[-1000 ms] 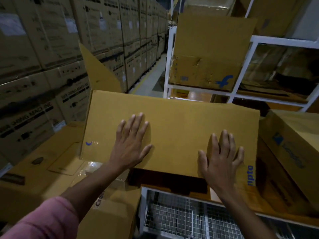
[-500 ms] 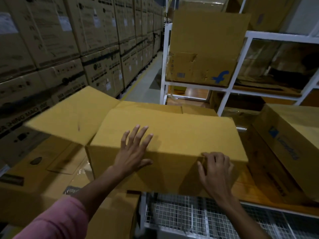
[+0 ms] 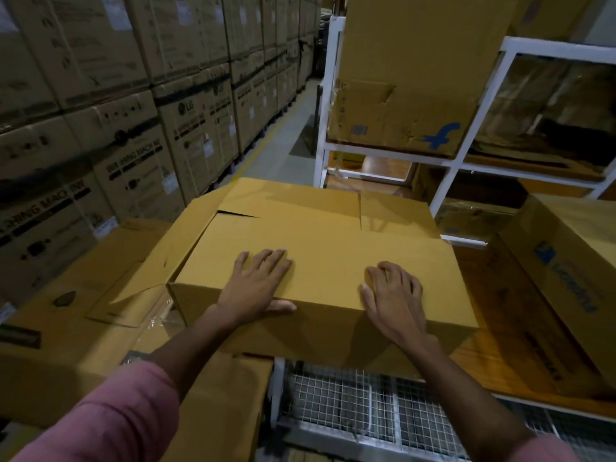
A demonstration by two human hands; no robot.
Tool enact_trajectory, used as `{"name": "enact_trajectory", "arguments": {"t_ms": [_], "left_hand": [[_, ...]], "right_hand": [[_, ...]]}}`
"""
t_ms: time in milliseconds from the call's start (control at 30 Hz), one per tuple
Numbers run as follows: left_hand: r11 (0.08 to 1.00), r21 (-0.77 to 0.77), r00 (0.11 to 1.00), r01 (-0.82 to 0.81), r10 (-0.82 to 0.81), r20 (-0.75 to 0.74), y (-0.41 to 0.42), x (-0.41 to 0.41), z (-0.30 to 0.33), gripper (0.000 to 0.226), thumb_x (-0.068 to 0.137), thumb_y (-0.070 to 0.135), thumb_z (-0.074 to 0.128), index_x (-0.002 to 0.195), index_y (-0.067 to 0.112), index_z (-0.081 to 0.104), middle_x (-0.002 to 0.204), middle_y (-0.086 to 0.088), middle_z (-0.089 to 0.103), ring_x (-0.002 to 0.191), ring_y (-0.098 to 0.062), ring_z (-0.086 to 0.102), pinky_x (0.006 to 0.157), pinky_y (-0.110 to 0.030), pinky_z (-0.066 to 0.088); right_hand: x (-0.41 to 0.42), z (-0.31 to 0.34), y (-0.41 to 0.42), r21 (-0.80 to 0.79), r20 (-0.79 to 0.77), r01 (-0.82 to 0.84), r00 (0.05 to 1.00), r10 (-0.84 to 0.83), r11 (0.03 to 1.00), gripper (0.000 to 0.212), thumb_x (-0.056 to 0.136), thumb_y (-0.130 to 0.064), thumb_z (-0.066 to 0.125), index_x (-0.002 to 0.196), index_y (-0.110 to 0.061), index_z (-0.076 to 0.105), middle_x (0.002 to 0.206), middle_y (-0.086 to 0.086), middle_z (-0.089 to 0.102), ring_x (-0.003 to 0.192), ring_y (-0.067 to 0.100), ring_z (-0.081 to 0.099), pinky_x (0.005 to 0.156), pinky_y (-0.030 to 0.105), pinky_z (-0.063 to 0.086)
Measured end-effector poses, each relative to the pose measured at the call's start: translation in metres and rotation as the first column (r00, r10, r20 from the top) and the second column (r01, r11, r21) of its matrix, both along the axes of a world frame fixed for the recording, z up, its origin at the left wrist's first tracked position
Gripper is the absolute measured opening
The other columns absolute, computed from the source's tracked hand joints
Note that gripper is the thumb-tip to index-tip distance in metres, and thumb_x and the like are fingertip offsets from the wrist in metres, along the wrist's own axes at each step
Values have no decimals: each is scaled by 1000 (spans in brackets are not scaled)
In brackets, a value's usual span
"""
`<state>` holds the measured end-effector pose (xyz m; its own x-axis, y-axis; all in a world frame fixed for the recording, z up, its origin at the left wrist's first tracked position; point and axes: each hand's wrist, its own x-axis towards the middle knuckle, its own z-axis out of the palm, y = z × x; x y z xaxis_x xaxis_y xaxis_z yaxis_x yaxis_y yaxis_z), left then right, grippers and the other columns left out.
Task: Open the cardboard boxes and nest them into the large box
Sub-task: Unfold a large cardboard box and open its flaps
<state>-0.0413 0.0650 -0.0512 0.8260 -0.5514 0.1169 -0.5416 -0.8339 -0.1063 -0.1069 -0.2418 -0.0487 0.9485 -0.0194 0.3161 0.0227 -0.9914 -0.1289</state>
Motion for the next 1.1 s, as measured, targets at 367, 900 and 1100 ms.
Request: {"name": "enact_trajectory", "arguments": {"t_ms": [367,900,1100], "left_hand": [[947,-308,995,-95,90,-30,-16,42,8,57,97,69,23,134,34,48,144,7,43,132,-18,37,107,-47,30],[923,-355,989,-148,139,-50,-27,49,22,62,99,58,40,149,22,35,158,-6,28,145,-28,26,119,-47,23],[956,-252,955,-149,205,213,-47,67,110,61,101,63,22,136,21,49,140,-7,53,133,-30,43,113,-60,18]], "right_hand": [[50,9,4,-17,-52,62,997,-63,998,45,98,-52,43,133,-25,56,134,8,47,124,27,40,101,49,33],[158,75,34,-71,-136,45,989,-54,996,53,102,-59,30,118,-21,63,124,10,61,123,32,41,97,52,30],[134,173,25,235,-12,-53,998,57,970,38,105,-39,48,97,-10,73,89,4,66,85,22,62,82,44,54]]}}
